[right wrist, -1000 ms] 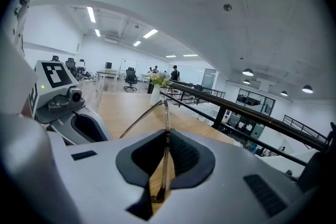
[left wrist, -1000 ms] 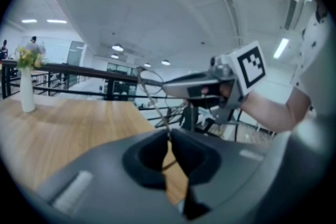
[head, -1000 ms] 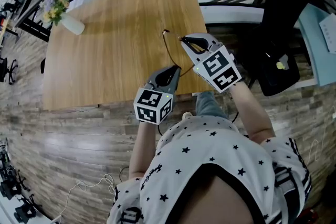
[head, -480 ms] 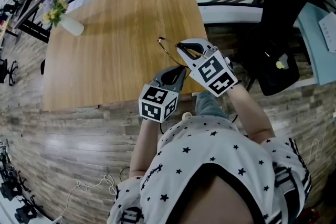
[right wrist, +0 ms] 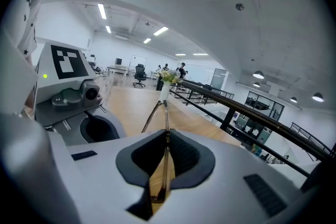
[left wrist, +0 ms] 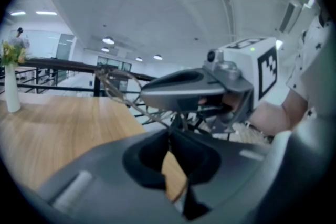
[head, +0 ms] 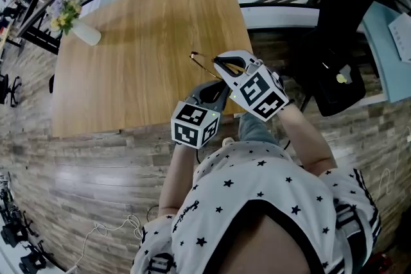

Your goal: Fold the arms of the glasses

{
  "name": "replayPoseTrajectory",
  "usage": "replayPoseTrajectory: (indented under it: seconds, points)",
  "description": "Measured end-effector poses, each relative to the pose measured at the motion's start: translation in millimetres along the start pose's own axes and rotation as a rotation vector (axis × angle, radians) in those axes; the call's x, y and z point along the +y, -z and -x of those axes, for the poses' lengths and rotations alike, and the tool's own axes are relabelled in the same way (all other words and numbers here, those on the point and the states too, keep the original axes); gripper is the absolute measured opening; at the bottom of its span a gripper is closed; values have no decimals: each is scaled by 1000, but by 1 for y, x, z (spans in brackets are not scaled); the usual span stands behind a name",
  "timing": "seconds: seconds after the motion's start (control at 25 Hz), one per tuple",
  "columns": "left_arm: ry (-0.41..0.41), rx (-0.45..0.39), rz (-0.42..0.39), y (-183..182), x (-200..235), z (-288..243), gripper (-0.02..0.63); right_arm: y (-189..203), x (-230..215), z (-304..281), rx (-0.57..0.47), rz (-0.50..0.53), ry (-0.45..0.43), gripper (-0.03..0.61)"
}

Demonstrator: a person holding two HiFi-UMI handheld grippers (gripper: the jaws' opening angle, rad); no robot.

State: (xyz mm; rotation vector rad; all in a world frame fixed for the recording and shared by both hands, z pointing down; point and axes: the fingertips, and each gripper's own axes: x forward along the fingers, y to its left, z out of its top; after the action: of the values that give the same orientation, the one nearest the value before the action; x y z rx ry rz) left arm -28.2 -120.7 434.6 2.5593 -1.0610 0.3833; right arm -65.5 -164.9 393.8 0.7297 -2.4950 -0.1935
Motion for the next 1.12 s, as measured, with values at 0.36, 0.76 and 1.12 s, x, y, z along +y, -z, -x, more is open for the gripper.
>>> replayPoseTrajectory:
  seconds: [0.36, 0.76, 1.12]
  points:
    - [5, -26, -1, -7, 0, -3, 23, -1, 11, -3, -12, -20, -40, 21]
    - [2, -34, 7, -5, 5, 2, 25, -3, 15, -9, -13, -30, -46, 21]
    - [-8, -42, 1, -5, 11, 15, 34, -5, 2, -7, -17, -45, -10, 21]
